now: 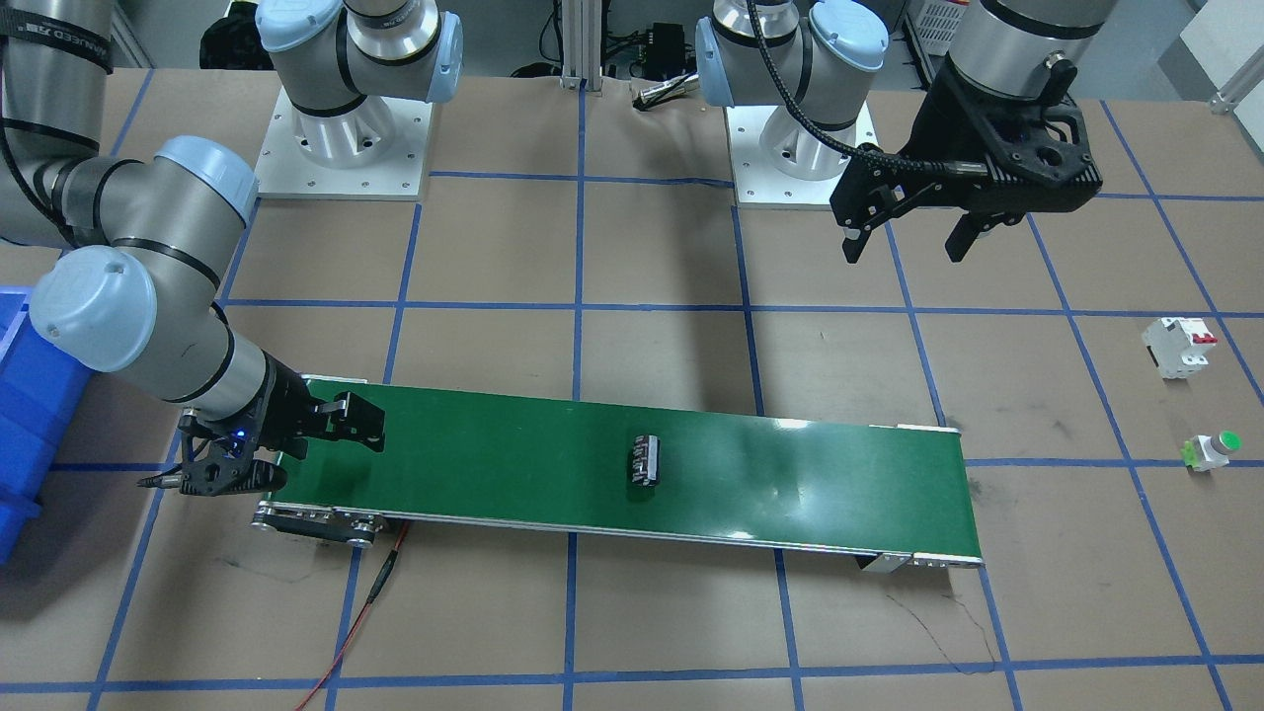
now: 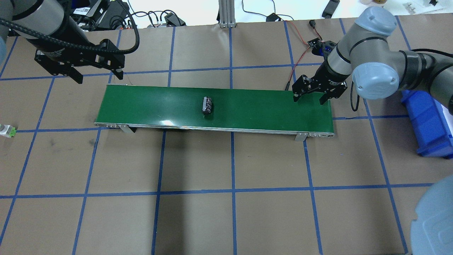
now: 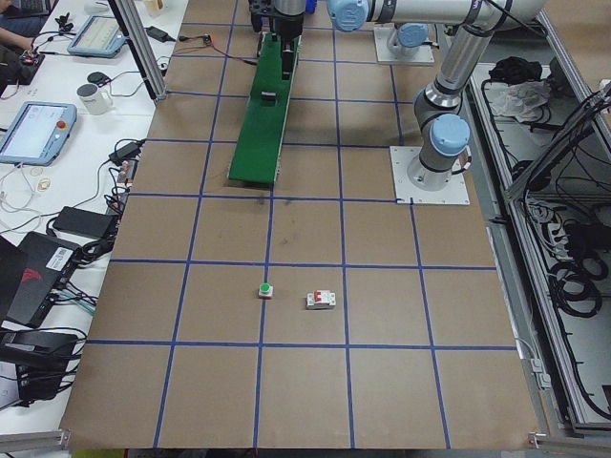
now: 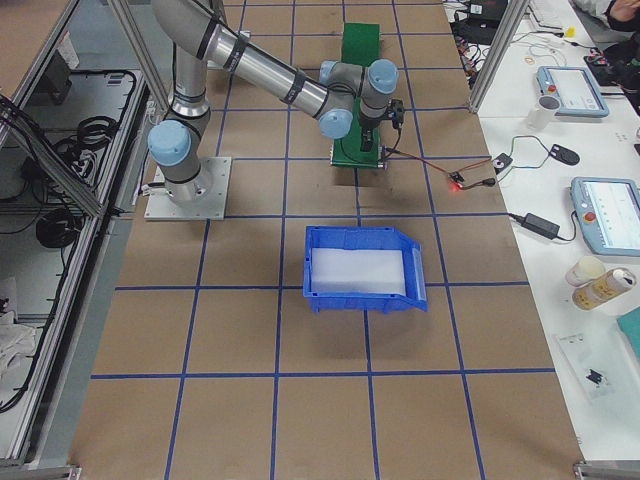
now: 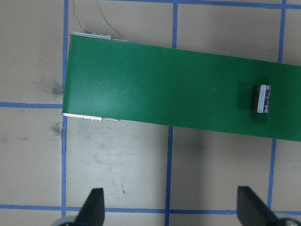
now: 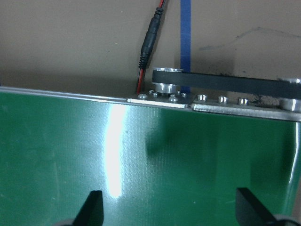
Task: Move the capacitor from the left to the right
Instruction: 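Raise the left gripper away while the belt carries the capacitor onward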
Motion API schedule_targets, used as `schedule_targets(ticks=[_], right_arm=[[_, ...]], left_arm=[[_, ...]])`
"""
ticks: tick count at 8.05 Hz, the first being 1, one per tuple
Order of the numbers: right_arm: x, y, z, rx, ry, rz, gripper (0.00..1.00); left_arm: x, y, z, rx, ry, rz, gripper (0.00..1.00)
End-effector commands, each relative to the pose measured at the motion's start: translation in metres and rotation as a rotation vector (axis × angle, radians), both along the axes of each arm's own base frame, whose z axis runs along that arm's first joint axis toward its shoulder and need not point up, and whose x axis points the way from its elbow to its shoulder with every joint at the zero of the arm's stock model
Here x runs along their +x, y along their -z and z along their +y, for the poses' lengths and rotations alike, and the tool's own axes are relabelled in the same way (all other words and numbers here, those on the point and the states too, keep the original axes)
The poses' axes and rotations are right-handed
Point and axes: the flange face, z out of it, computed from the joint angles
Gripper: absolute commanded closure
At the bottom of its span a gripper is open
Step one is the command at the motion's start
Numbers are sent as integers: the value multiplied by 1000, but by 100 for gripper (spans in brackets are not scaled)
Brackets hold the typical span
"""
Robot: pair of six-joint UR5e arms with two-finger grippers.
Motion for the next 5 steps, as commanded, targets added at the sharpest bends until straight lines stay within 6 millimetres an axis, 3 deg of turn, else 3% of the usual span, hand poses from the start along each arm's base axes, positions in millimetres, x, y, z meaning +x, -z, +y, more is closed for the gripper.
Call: schedule_targets(ticks=[1, 5], right_arm=[[0, 0, 0, -1, 0, 0, 0], [0, 2, 0, 2, 0, 0, 0]], left_arm=[[0, 0, 1, 0, 1, 0, 0], [1, -2, 2, -5, 4, -2, 0]])
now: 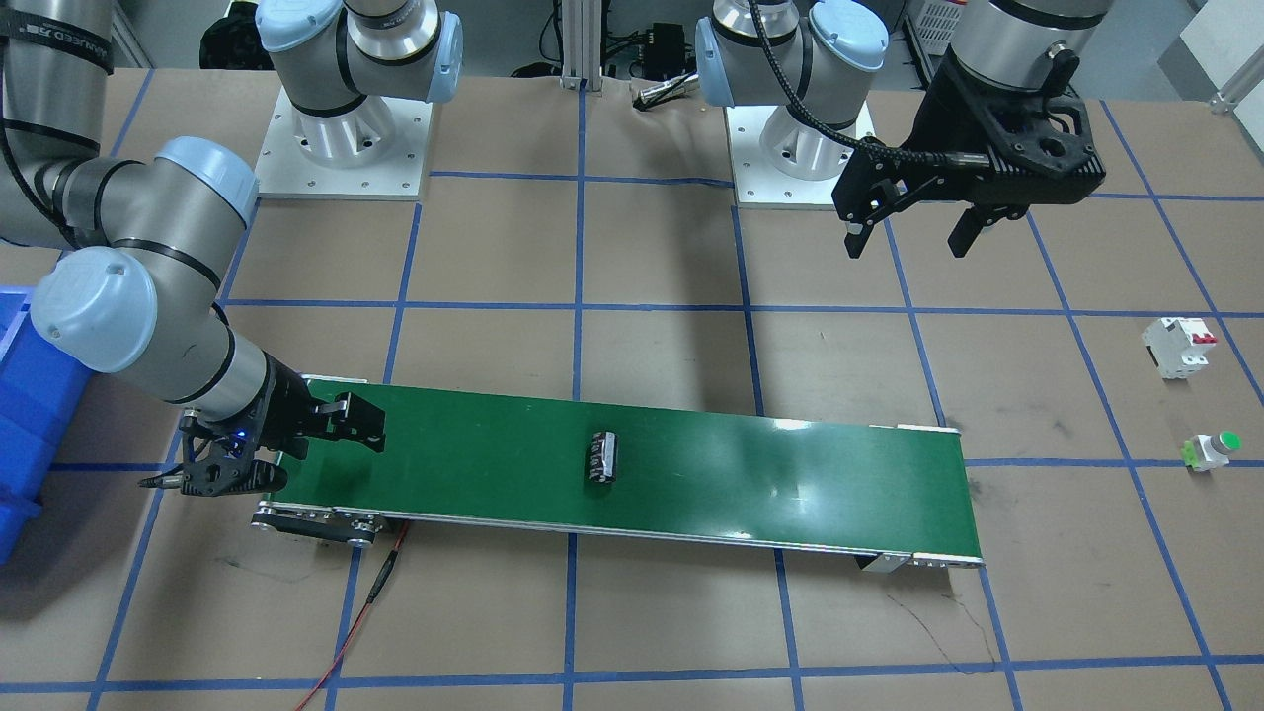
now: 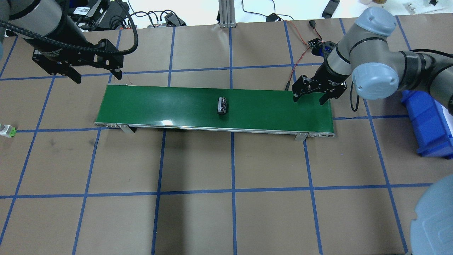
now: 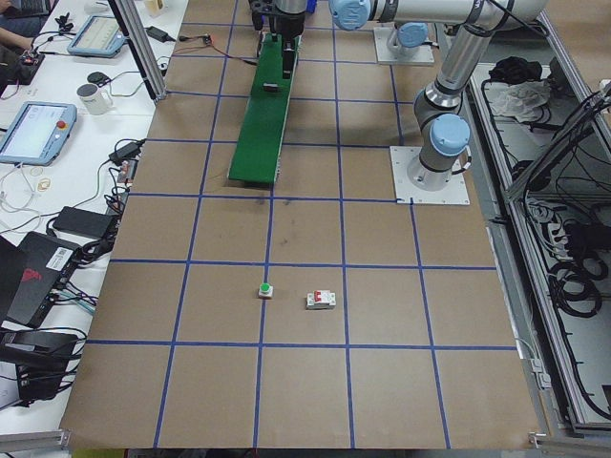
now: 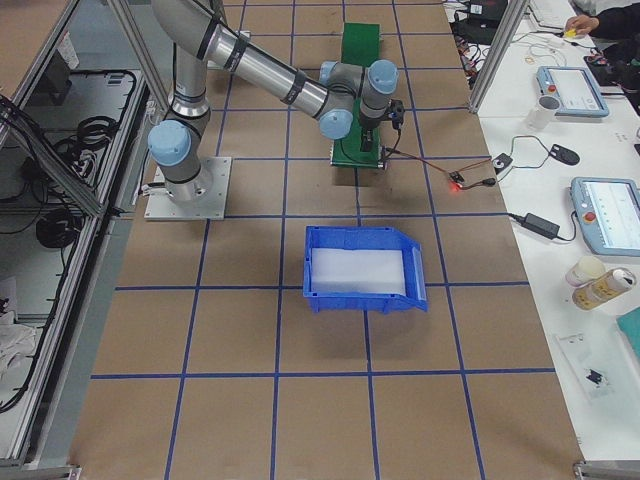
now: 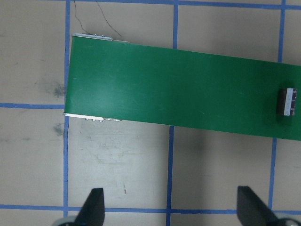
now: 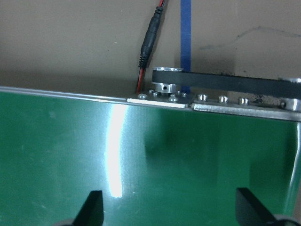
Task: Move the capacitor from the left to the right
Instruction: 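Raise the left gripper away while the belt carries the capacitor onward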
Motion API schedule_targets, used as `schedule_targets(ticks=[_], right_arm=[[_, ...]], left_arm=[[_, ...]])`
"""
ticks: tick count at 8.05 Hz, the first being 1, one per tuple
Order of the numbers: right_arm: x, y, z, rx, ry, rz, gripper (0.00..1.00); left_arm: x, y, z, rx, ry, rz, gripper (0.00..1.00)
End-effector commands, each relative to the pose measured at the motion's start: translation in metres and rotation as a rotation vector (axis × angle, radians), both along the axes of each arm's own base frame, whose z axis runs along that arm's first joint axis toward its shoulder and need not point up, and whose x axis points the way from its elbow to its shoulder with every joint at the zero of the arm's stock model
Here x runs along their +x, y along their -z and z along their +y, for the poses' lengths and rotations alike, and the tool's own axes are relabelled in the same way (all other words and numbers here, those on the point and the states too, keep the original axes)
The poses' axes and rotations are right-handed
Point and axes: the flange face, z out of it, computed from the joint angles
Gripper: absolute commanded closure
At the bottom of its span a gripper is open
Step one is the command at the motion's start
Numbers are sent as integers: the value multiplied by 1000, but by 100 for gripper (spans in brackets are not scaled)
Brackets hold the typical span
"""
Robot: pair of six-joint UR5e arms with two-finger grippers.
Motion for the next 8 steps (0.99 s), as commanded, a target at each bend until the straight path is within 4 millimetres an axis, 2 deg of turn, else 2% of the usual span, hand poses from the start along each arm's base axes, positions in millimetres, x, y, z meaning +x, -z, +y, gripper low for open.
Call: schedule_targets(ticks=[1, 3, 8], right_arm=[[0, 2, 1, 4, 0, -1, 0], [4, 12, -1, 16, -10, -44, 0], [4, 11, -1, 13, -8, -42, 0]], left_arm=[[0, 3, -2, 6, 0, 3, 0], [0, 5, -2, 9, 0, 3, 0], [0, 7, -5, 14, -5, 6, 0]])
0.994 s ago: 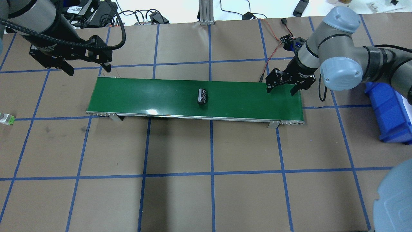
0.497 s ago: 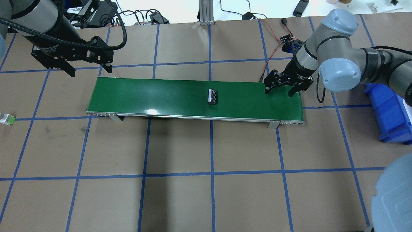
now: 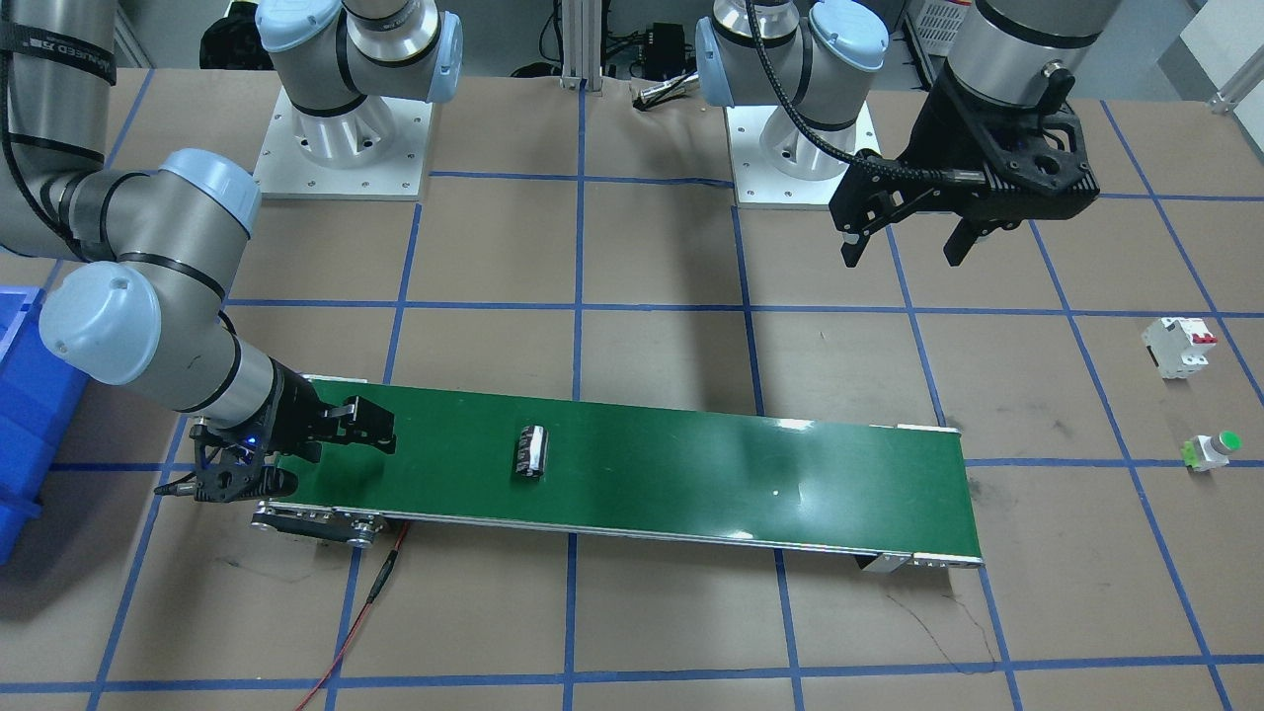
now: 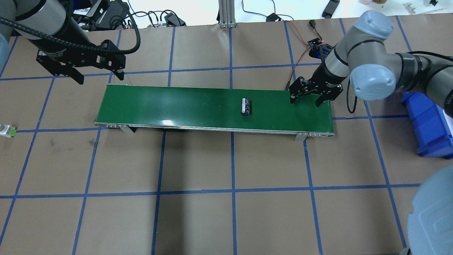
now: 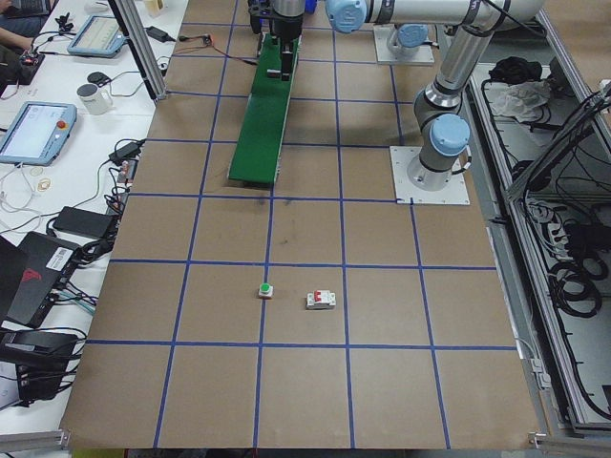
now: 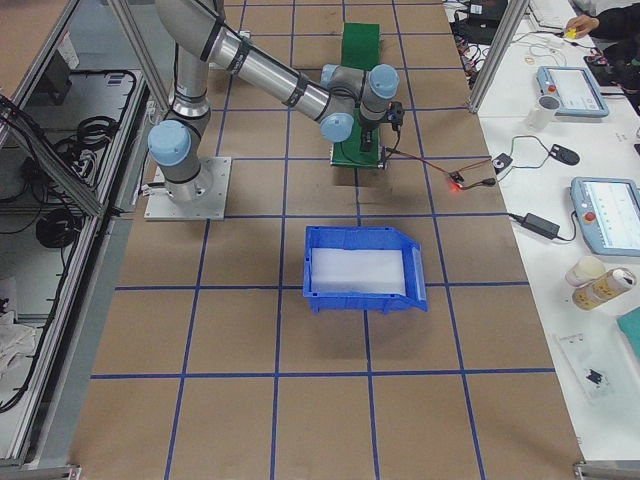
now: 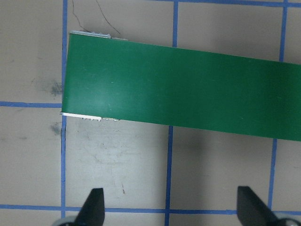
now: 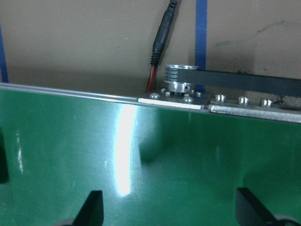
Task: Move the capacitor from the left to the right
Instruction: 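Raise the left gripper away while the belt carries the capacitor onward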
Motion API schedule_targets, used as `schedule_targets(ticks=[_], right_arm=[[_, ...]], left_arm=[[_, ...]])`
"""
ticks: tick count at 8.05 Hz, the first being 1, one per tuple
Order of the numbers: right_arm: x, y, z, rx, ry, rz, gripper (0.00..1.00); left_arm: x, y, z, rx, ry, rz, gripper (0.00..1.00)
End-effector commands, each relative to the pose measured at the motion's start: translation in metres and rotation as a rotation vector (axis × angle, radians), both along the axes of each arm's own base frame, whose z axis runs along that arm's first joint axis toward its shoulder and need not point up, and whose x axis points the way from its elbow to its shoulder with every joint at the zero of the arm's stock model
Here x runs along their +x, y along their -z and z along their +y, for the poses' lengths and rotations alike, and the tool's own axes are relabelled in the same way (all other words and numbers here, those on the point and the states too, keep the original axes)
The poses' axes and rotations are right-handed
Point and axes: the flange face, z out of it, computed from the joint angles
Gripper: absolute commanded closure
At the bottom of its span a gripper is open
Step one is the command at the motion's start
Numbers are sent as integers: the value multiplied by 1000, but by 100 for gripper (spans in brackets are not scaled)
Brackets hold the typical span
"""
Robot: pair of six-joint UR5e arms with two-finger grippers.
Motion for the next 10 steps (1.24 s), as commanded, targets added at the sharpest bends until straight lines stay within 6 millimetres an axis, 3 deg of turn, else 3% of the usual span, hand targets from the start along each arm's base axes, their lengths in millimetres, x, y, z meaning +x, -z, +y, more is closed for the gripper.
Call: schedule_targets(ticks=[1, 10], right_arm=[[0, 1, 0, 1, 0, -2, 0], [3, -9, 1, -12, 10, 3, 0]], left_arm=[[0, 0, 0, 1, 0, 1, 0], [0, 4, -2, 8, -2, 1, 0]])
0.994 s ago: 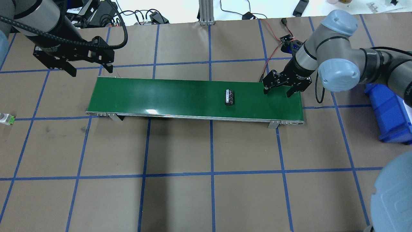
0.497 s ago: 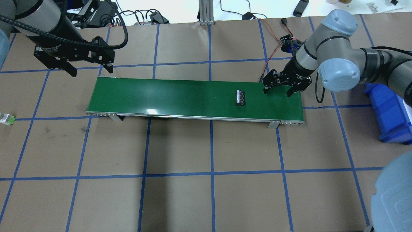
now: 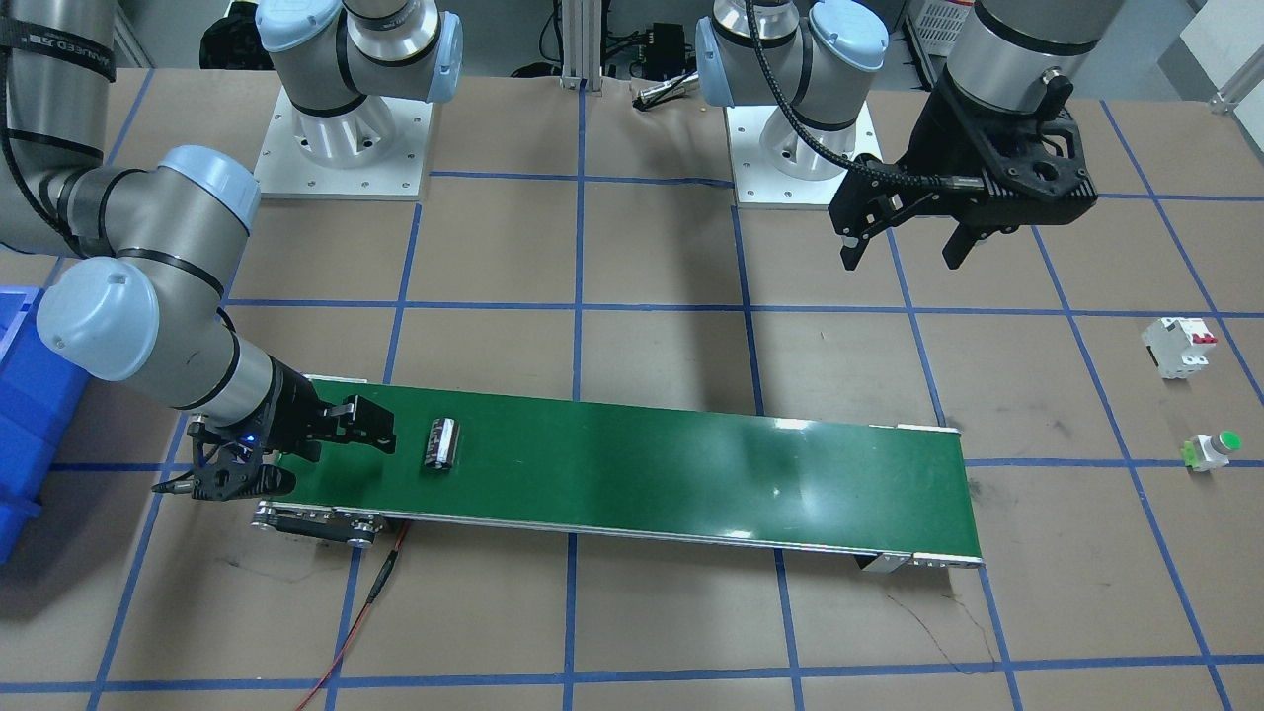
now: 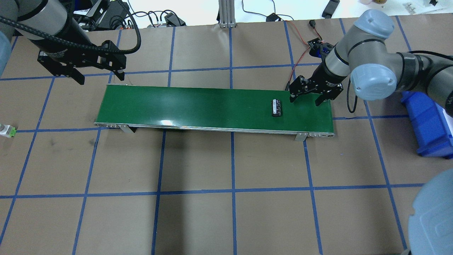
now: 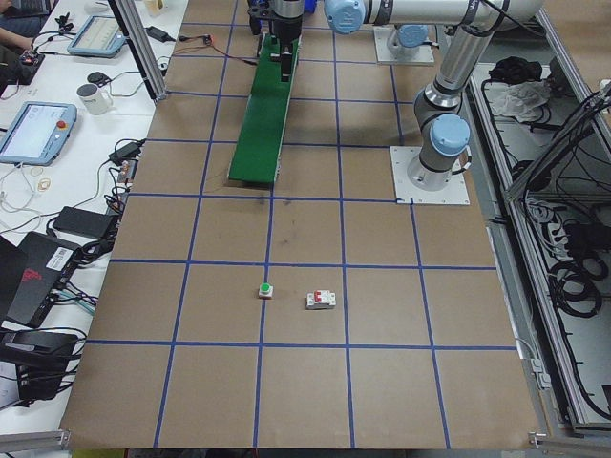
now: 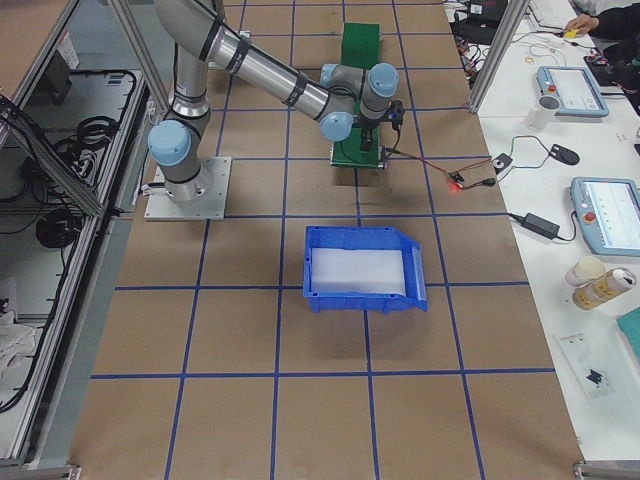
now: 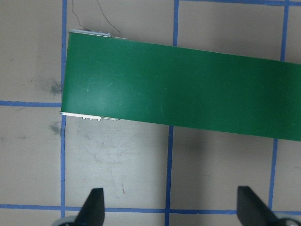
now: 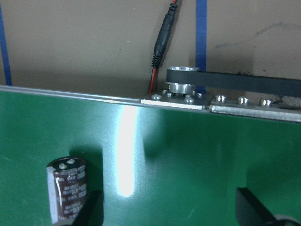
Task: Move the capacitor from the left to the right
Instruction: 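Close the right gripper on the capacitor at the belt's end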
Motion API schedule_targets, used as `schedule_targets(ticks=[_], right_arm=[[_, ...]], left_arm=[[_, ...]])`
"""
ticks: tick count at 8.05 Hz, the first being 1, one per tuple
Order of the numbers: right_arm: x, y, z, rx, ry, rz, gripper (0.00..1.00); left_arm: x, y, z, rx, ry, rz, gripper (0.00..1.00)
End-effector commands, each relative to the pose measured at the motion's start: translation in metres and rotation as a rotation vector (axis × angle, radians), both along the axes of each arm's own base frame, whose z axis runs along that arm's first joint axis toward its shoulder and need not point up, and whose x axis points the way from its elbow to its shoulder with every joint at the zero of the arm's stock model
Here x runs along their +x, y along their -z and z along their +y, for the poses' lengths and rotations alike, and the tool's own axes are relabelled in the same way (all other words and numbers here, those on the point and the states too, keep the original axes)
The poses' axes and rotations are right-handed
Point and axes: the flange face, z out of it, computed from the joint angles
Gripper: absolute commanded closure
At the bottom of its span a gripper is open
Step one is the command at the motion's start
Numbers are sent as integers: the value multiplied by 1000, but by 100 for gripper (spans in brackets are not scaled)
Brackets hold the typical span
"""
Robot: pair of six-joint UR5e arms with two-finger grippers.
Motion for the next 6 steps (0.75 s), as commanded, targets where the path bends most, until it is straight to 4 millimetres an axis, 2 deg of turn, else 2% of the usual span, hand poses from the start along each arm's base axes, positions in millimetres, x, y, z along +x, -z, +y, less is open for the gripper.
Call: schedule_targets(ticks=[1, 5, 6], right_arm=[[5, -5, 1, -10, -7, 4, 0], [8, 3, 1, 6, -23, 25, 1], [4, 6, 3, 15, -36, 65, 12]], left_arm=[[0, 2, 0, 4, -2, 3, 0], [0, 0, 0, 1, 0, 3, 0], [0, 0, 0, -1, 0, 3, 0]])
